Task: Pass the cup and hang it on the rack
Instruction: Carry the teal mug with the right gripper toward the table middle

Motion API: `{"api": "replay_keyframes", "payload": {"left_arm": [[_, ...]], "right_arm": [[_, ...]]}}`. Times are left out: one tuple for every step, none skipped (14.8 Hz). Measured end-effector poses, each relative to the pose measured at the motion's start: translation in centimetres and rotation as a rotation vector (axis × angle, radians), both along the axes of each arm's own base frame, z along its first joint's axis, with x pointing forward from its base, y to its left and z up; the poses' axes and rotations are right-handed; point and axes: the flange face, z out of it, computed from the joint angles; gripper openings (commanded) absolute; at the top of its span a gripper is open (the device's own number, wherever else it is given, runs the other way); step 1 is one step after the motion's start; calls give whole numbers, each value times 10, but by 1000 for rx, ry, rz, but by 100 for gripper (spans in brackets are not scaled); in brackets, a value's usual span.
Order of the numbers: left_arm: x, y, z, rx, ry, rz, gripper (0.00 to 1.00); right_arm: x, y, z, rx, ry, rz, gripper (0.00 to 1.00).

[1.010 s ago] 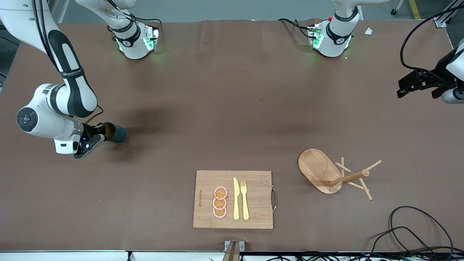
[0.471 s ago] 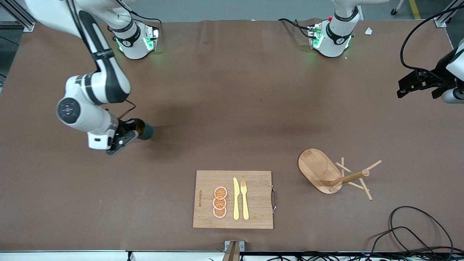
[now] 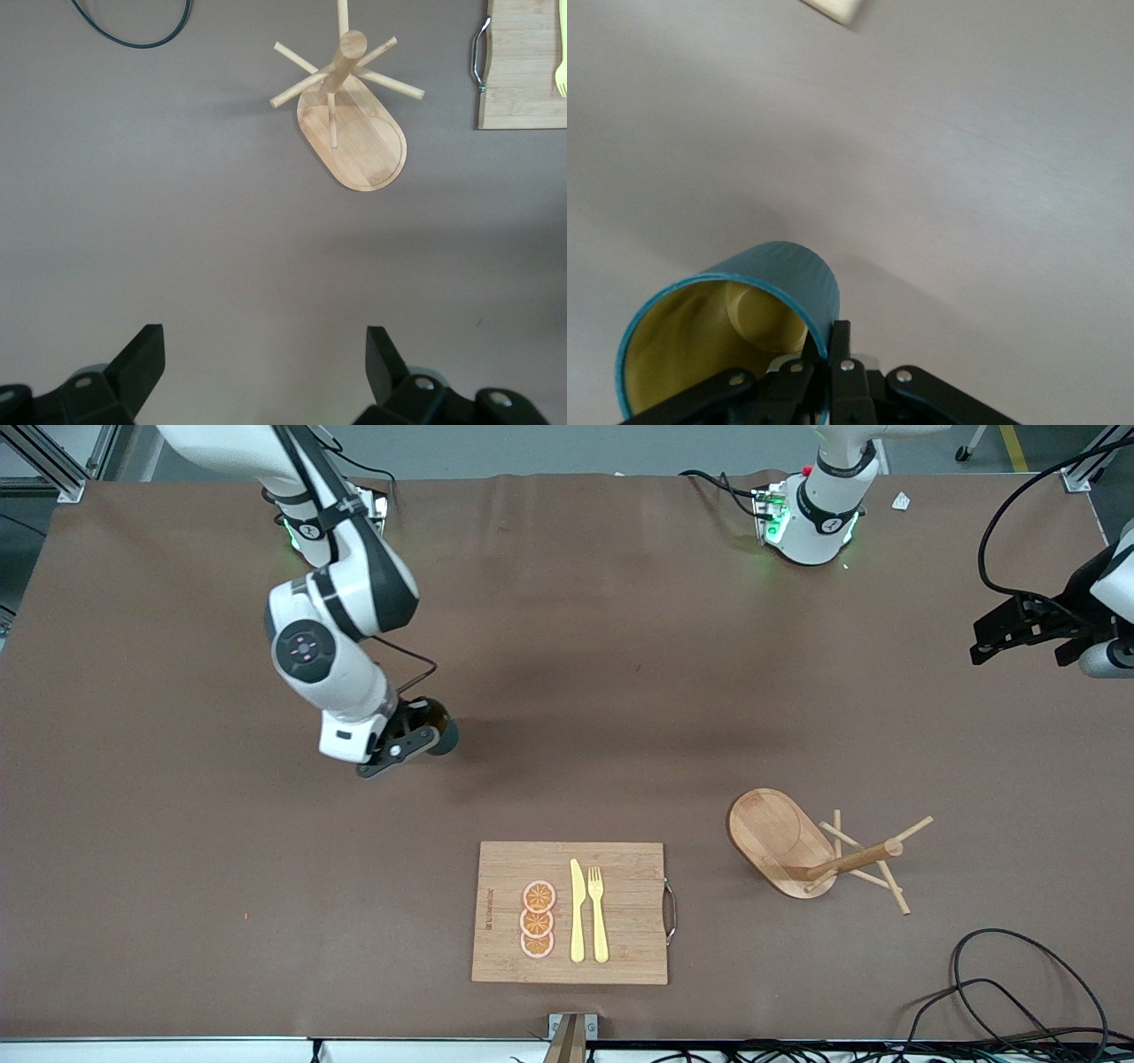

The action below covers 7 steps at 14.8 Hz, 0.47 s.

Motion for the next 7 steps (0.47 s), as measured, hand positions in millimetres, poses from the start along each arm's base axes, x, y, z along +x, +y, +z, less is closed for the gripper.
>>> {"api": "replay_keyframes", "payload": {"left_arm": [[0,0,0,0,0,0,100],[0,1,0,0,0,1,100],[0,1,-1,0,1,1,100],[1,1,-1,0,1,2,100],[1,1,-1,0,2,2,100],[1,1,-1,0,2,2,100],[1,1,-1,0,2,2,100]], "right_arm": [[-5,17,0,2,-5,12,0],[-9,33,0,6,-14,9,0],[-12,49,-3,9,-24,-9,0],[-15,64,-6,13,-33,-28,0],[-17,79,-10,17,-41,-45,0],[-20,94,-14,20,-46,-65,0],[-22,108,-18,22,-49,-89,0]]}}
